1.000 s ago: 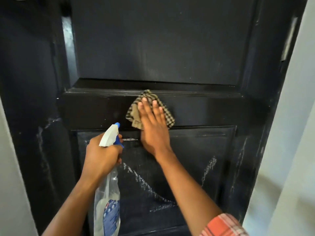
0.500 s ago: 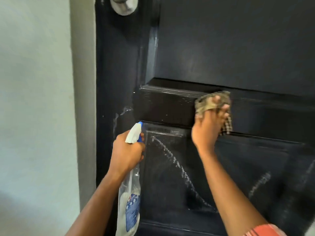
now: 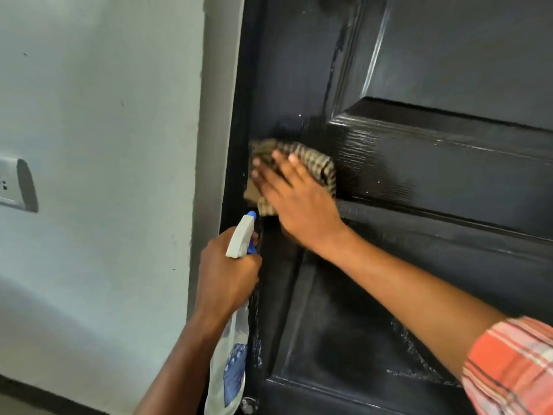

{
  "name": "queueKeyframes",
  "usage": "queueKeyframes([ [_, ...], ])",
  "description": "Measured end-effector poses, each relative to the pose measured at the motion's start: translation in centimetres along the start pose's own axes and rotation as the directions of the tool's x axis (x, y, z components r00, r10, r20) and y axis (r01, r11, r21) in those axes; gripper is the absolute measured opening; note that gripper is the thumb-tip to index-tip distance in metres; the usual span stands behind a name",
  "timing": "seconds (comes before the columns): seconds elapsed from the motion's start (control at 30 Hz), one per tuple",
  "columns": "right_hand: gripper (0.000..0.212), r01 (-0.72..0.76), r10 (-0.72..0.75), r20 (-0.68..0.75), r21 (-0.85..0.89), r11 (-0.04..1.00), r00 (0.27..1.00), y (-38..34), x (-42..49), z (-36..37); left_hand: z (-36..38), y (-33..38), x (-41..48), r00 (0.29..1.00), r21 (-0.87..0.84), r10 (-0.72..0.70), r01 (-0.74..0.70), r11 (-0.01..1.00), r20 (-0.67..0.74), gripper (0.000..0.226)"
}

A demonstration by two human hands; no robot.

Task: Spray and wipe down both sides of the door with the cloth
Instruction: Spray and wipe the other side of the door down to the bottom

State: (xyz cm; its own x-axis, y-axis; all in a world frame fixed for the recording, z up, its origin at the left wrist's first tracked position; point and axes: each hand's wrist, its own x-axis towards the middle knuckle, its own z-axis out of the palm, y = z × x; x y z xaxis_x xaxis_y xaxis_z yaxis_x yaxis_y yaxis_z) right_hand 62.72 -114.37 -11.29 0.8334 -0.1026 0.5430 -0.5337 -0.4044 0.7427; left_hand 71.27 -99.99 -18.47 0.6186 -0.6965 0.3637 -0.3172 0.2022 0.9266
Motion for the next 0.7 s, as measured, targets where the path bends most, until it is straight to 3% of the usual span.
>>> queueKeyframes([
  [0.13,0.072,0.321,-0.314,0.202,-0.006,0.947,0.928,-6.7,-5.9,3.4,-0.9,-3.2,0.0,0.999,-0.053,-0.03,0.031,0.998,0.031,0.022],
  [0.2,0.075,0.366,-0.362,0.271,0.037,0.93,0.892,-8.0,-7.4,3.8,-1.3,-4.7,-0.5,0.998,-0.04,-0.052,0.054,0.998,0.037,0.029],
  [0.27,0.072,0.373,-0.381,0.225,0.078,0.924,0.897,-7.1,-6.7,3.5,-1.6,-6.0,-1.0,0.996,-0.034,-0.081,0.082,0.996,0.03,0.033],
  [0.33,0.068,0.293,-0.3,0.16,0.064,0.954,0.94,-4.6,-4.2,2.1,-1.9,-7.2,-1.0,0.994,-0.048,-0.098,0.1,0.994,0.037,0.024],
  [0.4,0.07,0.078,-0.079,0.068,0.01,0.997,0.995,-1.3,-0.6,0.2,-2.0,-8.0,-0.8,0.993,-0.057,-0.104,0.107,0.993,0.054,0.02],
  [0.5,0.069,-0.194,0.195,-0.006,0.034,0.98,0.981,1.4,3.0,-1.9,-1.9,-9.4,-0.8,0.992,-0.053,-0.109,0.112,0.992,0.065,0.026],
  [0.6,0.064,-0.235,0.238,-0.06,0.057,0.97,0.969,-0.4,2.4,-0.8,-2.1,-11.1,-1.5,0.991,-0.047,-0.116,0.119,0.992,0.062,0.03],
  [0.7,0.065,-0.071,0.073,-0.018,0.075,0.995,0.997,-5.7,-1.3,2.3,-2.2,-13.3,-2.8,0.99,-0.034,-0.125,0.127,0.991,0.064,0.032],
])
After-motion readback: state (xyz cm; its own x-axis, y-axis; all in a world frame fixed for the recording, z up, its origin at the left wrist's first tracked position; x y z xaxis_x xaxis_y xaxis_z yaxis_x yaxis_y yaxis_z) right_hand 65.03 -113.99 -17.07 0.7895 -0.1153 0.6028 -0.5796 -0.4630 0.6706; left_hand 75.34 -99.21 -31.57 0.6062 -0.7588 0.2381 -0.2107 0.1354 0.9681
